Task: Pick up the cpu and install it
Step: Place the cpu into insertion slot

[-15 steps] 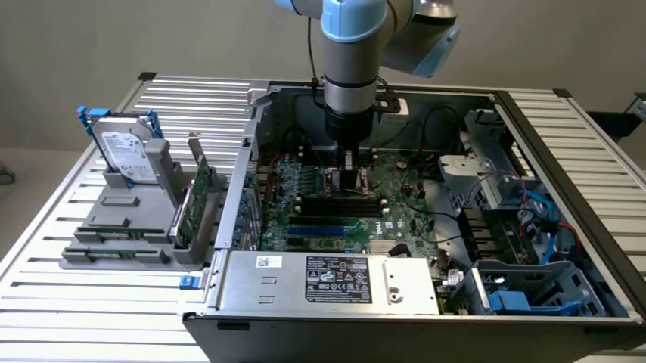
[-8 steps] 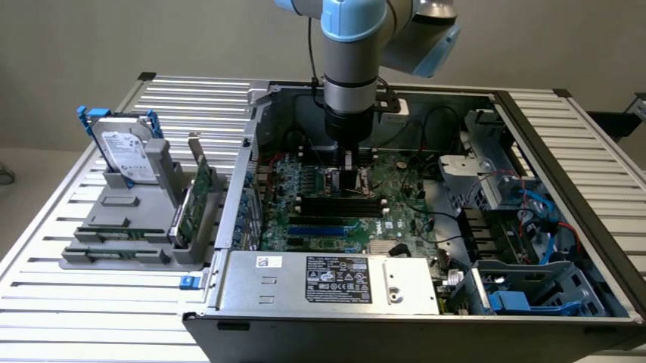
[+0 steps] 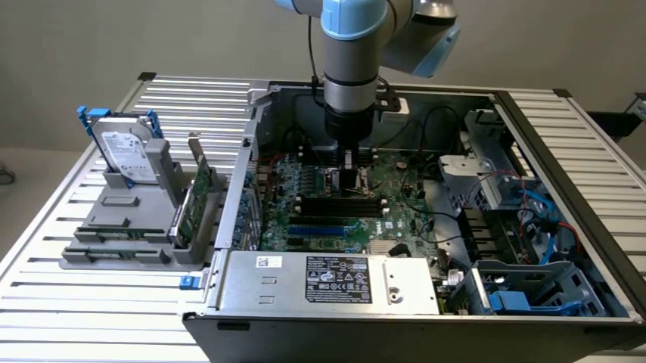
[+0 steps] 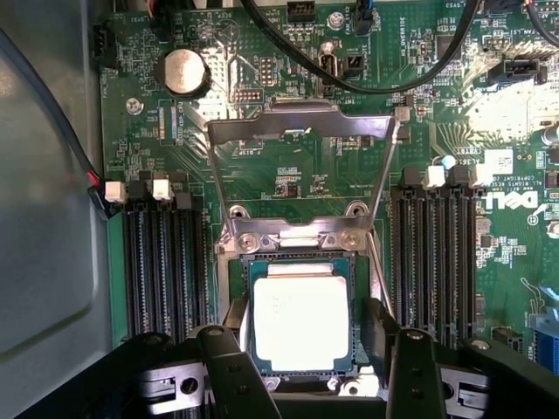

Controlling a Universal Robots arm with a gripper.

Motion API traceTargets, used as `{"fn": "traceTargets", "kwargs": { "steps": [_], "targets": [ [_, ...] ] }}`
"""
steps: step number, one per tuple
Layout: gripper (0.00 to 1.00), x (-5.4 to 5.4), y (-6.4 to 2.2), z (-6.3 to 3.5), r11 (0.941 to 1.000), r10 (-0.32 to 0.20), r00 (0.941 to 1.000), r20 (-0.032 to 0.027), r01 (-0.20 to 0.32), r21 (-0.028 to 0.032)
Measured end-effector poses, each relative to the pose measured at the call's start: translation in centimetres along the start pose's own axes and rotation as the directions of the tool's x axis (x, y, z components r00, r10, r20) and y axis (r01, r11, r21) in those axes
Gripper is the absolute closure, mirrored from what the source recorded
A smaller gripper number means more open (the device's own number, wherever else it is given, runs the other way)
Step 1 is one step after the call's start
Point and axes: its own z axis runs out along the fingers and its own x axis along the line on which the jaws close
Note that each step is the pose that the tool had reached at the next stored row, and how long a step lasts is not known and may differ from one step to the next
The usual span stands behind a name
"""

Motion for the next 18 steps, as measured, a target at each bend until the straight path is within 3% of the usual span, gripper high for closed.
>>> {"fn": "traceTargets", "kwargs": {
  "steps": [8, 17, 18],
  "targets": [
    [0.37, 0.0, 0.04, -0.52, 1.0, 0.0, 1.0, -0.0001, 0.0, -0.0001],
    [0.37, 0.0, 0.16, -2.04, 1.0, 0.0, 1.0, -0.0001, 0.0, 0.0],
    [0.3, 0.0, 0.17, -2.18, 1.0, 0.0, 1.0, -0.0001, 0.0, -0.0001]
  ]
}}
